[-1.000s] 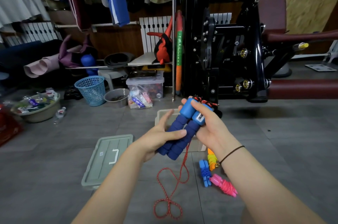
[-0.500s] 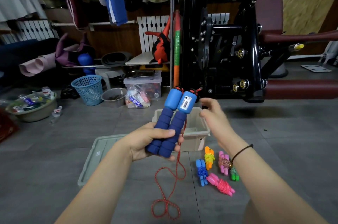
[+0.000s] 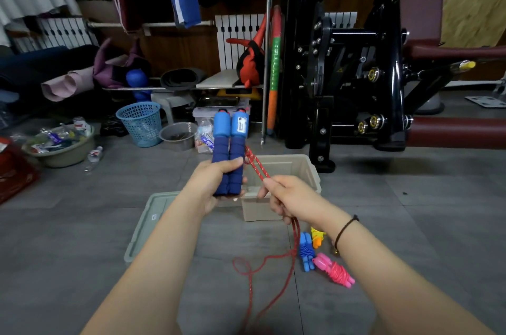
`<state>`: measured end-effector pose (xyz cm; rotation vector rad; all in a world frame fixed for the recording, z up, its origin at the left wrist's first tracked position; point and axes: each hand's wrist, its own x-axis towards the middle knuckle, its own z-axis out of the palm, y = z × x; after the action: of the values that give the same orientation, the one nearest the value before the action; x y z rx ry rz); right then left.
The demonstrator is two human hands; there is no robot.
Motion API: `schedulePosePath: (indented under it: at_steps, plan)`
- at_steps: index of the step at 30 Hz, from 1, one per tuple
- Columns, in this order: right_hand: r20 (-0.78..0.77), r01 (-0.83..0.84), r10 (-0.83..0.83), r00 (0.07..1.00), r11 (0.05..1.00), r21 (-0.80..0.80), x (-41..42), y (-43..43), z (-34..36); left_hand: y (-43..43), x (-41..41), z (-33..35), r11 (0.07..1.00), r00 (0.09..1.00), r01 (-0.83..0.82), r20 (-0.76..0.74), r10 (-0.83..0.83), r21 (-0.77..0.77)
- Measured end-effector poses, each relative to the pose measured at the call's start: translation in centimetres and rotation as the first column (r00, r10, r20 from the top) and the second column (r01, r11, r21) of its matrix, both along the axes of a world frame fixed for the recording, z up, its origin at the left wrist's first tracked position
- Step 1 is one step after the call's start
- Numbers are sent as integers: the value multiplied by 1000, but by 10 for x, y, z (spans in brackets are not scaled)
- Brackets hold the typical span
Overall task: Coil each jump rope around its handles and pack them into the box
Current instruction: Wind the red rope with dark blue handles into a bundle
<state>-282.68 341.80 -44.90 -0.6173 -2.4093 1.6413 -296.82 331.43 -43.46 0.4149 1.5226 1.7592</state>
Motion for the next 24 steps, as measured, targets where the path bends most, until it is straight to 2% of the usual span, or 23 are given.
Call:
schedulePosePath:
  at_steps: [2,6,10,16,21,24]
  plan:
    - [-36,37,-39,999,998,-49,0,3,2,-2,1,4,994,999,10,44,-15,113]
    - [-26,166,-176,984,963,-214,2,12,6,-7,8,14,946,975,89,166,-146,311]
    - [-4,347,-357,934,912,-219,8,31,9,-13,10,18,874,947,165,173,-269,458]
    - [46,374,-371,927,919,-122,13,39,2,-12,13,15,904,972,225,-23,-233,363]
    - [-24,395,-401,916,910,-127,18,42,1,-13,19,15,889,938,302,60,-341,345]
    - [-140,378,-423,895,887,-264,22,42,7,-13,19,15,858,913,353,64,-404,374]
